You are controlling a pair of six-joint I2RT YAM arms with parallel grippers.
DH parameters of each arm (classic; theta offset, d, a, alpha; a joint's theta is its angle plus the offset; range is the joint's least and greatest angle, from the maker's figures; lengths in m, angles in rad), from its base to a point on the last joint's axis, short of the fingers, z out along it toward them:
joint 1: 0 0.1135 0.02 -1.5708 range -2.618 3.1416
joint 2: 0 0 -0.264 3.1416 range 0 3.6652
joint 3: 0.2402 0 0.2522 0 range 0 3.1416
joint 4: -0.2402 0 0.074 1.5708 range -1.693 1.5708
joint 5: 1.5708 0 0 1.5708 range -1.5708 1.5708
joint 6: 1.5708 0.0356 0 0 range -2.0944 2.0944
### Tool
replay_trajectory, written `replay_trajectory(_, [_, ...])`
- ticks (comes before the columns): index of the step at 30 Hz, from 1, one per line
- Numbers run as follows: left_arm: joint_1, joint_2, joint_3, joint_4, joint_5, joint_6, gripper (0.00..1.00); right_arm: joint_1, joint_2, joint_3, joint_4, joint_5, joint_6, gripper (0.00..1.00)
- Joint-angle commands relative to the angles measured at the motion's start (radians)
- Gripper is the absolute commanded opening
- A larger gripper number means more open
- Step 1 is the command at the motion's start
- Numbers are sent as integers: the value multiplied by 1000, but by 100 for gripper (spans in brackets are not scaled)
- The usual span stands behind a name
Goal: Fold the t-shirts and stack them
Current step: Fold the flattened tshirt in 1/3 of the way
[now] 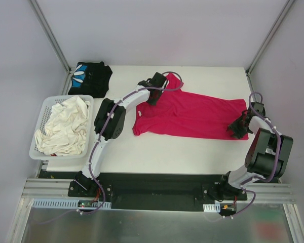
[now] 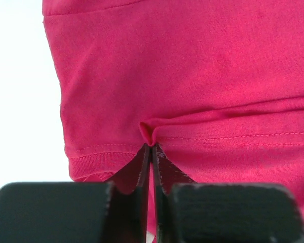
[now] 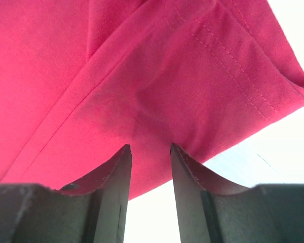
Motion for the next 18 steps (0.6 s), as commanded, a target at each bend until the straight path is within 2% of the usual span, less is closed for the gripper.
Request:
replay_trajectory(1, [1,4,27,-16,11,-8,0,-7,15,11,7,-2,4,39])
replay_trajectory(13, [-9,-1,29,-15,-28,-14,0,-7,10,9,9,-2,-1,38])
replay_trajectory(18, [-8,-14,62,-15,-124,-15,0,-7,12,8,4,4,-7,38])
